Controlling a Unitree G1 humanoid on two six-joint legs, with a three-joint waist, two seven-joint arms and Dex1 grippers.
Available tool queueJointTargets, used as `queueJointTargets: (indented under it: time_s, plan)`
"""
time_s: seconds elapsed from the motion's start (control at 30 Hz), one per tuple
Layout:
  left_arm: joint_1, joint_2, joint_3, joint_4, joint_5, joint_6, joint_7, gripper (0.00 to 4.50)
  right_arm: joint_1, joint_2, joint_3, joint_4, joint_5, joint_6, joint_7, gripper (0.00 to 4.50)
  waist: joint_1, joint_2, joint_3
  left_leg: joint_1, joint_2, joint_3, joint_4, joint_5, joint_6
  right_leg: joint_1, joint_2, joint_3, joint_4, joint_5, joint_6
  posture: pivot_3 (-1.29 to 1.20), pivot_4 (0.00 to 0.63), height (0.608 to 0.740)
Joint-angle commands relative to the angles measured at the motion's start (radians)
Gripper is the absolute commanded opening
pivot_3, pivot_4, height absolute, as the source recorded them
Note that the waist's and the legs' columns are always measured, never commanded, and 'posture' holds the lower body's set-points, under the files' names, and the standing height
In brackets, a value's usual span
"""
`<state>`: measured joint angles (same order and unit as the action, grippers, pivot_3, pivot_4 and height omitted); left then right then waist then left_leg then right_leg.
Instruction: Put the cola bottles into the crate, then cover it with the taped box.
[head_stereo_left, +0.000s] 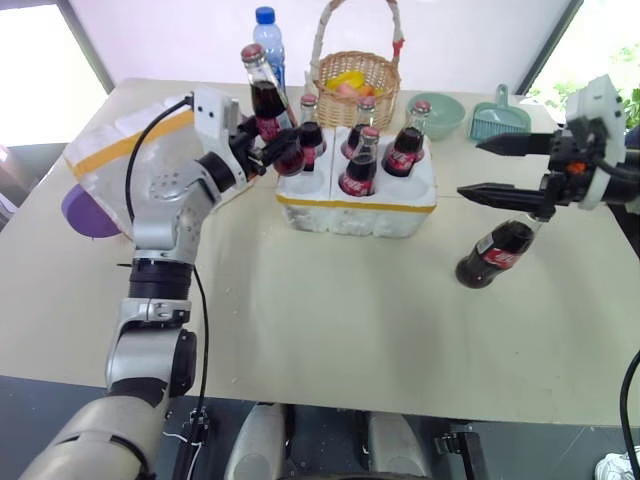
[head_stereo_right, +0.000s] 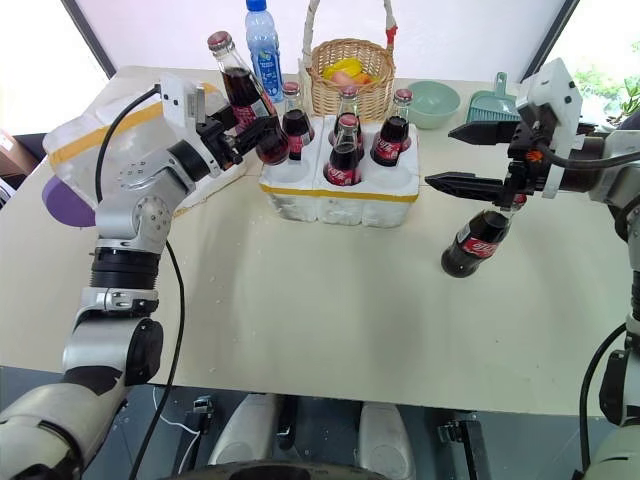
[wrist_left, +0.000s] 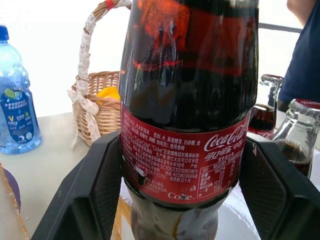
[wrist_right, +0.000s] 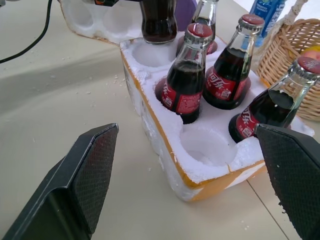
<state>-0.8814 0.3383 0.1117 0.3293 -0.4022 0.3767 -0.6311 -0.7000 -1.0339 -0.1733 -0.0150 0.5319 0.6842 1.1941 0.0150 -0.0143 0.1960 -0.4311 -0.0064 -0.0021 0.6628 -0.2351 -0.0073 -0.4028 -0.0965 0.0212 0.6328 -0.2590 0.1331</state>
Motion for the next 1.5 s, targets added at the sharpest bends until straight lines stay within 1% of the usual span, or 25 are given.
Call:
queueJointTargets:
  time_s: [0.03, 0.1, 0.2, 0.4, 0.53, 0.6, 0.7, 0.9, 0.97, 1.0, 1.03, 1.17, 1.23, 1.3, 1.43, 1.5]
  plan:
    - [-0.015, -0.014, -0.009, -0.055, -0.025, 0.036, -0.020, 2.75, -0.004, -0.022, -0.039, -0.023, 0.014, -0.006, -0.007, 4.50, 0.000, 0.000, 0.000, 0.000, 0.000, 0.000, 0.000, 0.000, 0.000, 0.000, 0.000, 0.000, 0.000, 0.000, 0.000, 0.00, 0.150, 0.740]
    - [-0.006, -0.012, -0.016, -0.061, -0.008, 0.034, -0.018, 2.75, -0.005, -0.021, -0.037, -0.020, 0.014, -0.008, -0.010, 4.50, 0.000, 0.000, 0.000, 0.000, 0.000, 0.000, 0.000, 0.000, 0.000, 0.000, 0.000, 0.000, 0.000, 0.000, 0.000, 0.00, 0.150, 0.740]
    - [-0.003, -0.027, 0.000, -0.081, -0.037, 0.067, -0.010, 2.75, -0.006, -0.016, -0.032, -0.015, 0.011, -0.014, -0.013, 4.50, 0.000, 0.000, 0.000, 0.000, 0.000, 0.000, 0.000, 0.000, 0.000, 0.000, 0.000, 0.000, 0.000, 0.000, 0.000, 0.00, 0.150, 0.740]
    - [-0.013, -0.031, 0.008, -0.129, -0.043, 0.105, -0.010, 2.75, -0.005, -0.014, -0.023, -0.009, 0.004, -0.021, -0.017, 4.50, -0.004, -0.001, 0.000, -0.001, 0.000, 0.000, 0.000, 0.000, 0.000, 0.000, 0.000, 0.000, 0.000, 0.000, 0.000, 0.00, 0.150, 0.740]
    - [-0.005, -0.013, -0.027, -0.143, -0.004, 0.098, -0.023, 2.75, -0.002, -0.018, -0.020, -0.009, 0.000, -0.025, -0.015, 4.50, -0.008, -0.001, 0.000, -0.002, 0.001, 0.000, 0.000, 0.000, 0.000, -0.003, 0.001, 0.000, 0.001, 0.000, 0.000, 0.00, 0.150, 0.740]
    - [0.014, 0.003, -0.074, -0.124, 0.061, 0.052, -0.028, 2.75, -0.004, -0.018, -0.018, -0.007, -0.002, -0.026, -0.014, 4.50, -0.007, -0.001, 0.000, -0.002, 0.001, 0.000, 0.000, 0.000, 0.000, -0.004, 0.001, 0.000, 0.001, 0.000, 0.000, 0.00, 0.150, 0.740]
    - [0.025, 0.009, -0.114, -0.062, 0.122, 0.019, -0.016, 2.75, -0.012, -0.018, -0.013, 0.000, -0.009, -0.031, -0.015, 4.50, -0.005, -0.001, 0.000, -0.002, 0.000, 0.001, 0.000, 0.000, 0.000, -0.003, 0.001, 0.000, 0.001, 0.000, 0.000, 0.00, 0.150, 0.740]
    - [0.019, -0.005, -0.137, 0.011, 0.144, 0.030, -0.038, 2.75, -0.014, -0.009, 0.003, 0.007, -0.024, -0.049, -0.016, 4.50, -0.008, -0.001, 0.001, -0.003, 0.001, 0.000, 0.000, 0.000, 0.000, -0.005, 0.001, 0.000, 0.000, 0.000, 0.000, 0.00, 0.150, 0.740]
    - [0.006, -0.023, -0.136, 0.074, 0.156, 0.020, -0.027, 3.77, -0.014, -0.006, 0.011, 0.009, -0.030, -0.058, -0.014, 4.50, -0.007, 0.000, 0.000, -0.003, 0.001, 0.000, 0.000, 0.000, 0.000, -0.005, 0.001, 0.000, 0.001, 0.000, 0.000, 0.00, 0.150, 0.740]
    - [0.000, -0.032, -0.136, 0.103, 0.160, 0.012, -0.025, 4.18, -0.014, -0.005, 0.015, 0.009, -0.032, -0.061, -0.014, 4.50, -0.006, 0.000, 0.000, -0.003, 0.001, 0.000, 0.000, 0.000, 0.000, -0.004, 0.001, 0.000, 0.001, 0.000, 0.000, 0.00, 0.150, 0.740]
    - [-0.007, -0.038, -0.136, 0.129, 0.166, 0.000, -0.026, 4.46, -0.016, -0.004, 0.020, 0.011, -0.036, -0.066, -0.013, 4.50, -0.006, 0.000, 0.000, -0.003, 0.001, 0.000, 0.000, 0.000, 0.000, -0.004, 0.001, 0.000, 0.001, 0.000, 0.000, 0.00, 0.150, 0.740]
    - [-0.025, -0.040, -0.130, 0.168, 0.175, -0.030, -0.039, 4.46, -0.036, -0.010, 0.034, 0.026, -0.058, -0.091, -0.014, 4.50, -0.004, 0.000, 0.000, -0.002, 0.000, 0.000, 0.001, 0.000, 0.000, -0.002, 0.001, 0.000, 0.001, 0.000, 0.000, 0.00, 0.150, 0.740]
    - [-0.032, -0.024, -0.108, 0.141, 0.147, -0.019, -0.068, 4.46, -0.056, -0.025, 0.025, 0.039, -0.054, -0.087, -0.006, 4.50, -0.004, 0.000, 0.000, -0.002, 0.000, 0.000, 0.001, 0.000, 0.000, -0.002, 0.001, 0.000, 0.001, 0.000, 0.000, 0.00, 0.150, 0.740]
    - [-0.039, 0.003, -0.065, 0.077, 0.079, 0.027, -0.118, 4.46, -0.080, -0.055, -0.014, 0.050, -0.023, -0.058, 0.011, 4.50, -0.005, 0.000, 0.000, -0.002, 0.000, 0.000, 0.001, 0.000, 0.000, -0.002, 0.001, 0.000, 0.001, 0.000, 0.000, 0.00, 0.150, 0.740]
    - [-0.079, 0.096, 0.056, -0.060, -0.090, 0.168, -0.192, 4.46, -0.108, -0.148, -0.160, 0.065, 0.091, 0.068, 0.036, 4.50, -0.005, 0.000, 0.000, -0.006, 0.001, -0.001, 0.000, 0.000, 0.000, -0.007, 0.001, 0.000, 0.001, 0.000, 0.000, 0.00, 0.150, 0.740]
    - [-0.097, 0.145, 0.111, -0.124, -0.182, 0.252, -0.220, 4.46, -0.073, -0.185, -0.254, 0.045, 0.147, 0.141, 0.037, 4.50, -0.005, 0.000, 0.000, -0.009, 0.002, -0.003, 0.000, 0.000, 0.000, -0.010, 0.001, -0.001, 0.001, 0.000, 0.000, 0.00, 0.150, 0.740]
